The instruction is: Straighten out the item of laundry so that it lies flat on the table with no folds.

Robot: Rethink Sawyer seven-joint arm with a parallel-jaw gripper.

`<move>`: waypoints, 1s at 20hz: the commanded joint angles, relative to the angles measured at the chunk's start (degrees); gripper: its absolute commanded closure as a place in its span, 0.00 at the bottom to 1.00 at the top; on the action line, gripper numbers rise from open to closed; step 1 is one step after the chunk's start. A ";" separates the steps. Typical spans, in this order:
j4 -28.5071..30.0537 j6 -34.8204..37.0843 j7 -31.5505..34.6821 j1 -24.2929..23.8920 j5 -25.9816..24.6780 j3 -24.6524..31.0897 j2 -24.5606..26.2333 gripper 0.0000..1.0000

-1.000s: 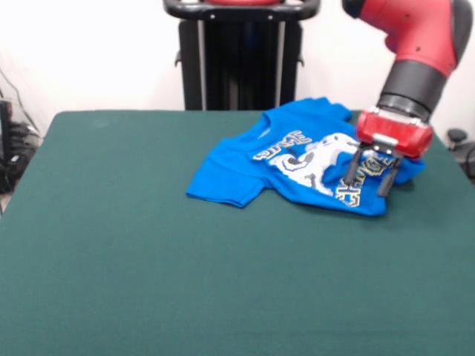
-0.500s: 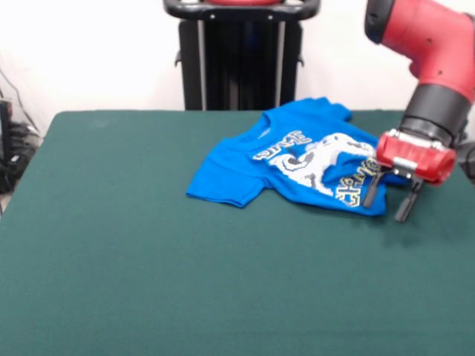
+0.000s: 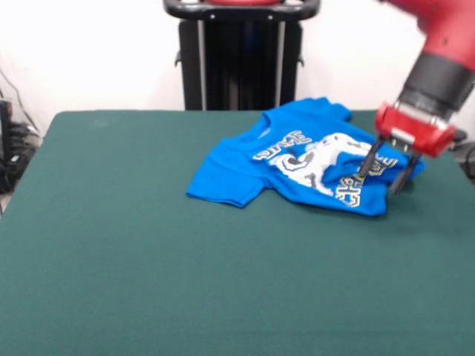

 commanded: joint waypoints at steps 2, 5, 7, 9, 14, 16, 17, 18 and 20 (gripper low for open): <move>-3.83 18.08 -1.64 -8.52 -8.37 1.95 -17.01 0.00; -4.16 19.99 -0.75 -11.23 -9.79 4.28 -20.98 0.00; -2.02 22.05 -1.44 -15.86 -8.47 9.95 -24.51 0.00; 0.21 24.52 -4.13 -21.15 -8.17 14.03 -25.86 0.00; 2.86 21.55 -6.54 -29.68 -12.77 16.54 -22.14 0.00; 2.64 21.01 -6.48 -31.15 -15.34 15.92 -21.26 0.00; 3.16 20.21 -6.77 -32.29 -16.03 16.67 -21.35 0.00; 4.08 18.71 -7.43 -33.77 -16.42 18.27 -21.75 0.00; 5.06 16.37 -7.39 -35.55 -17.70 20.20 -22.12 0.00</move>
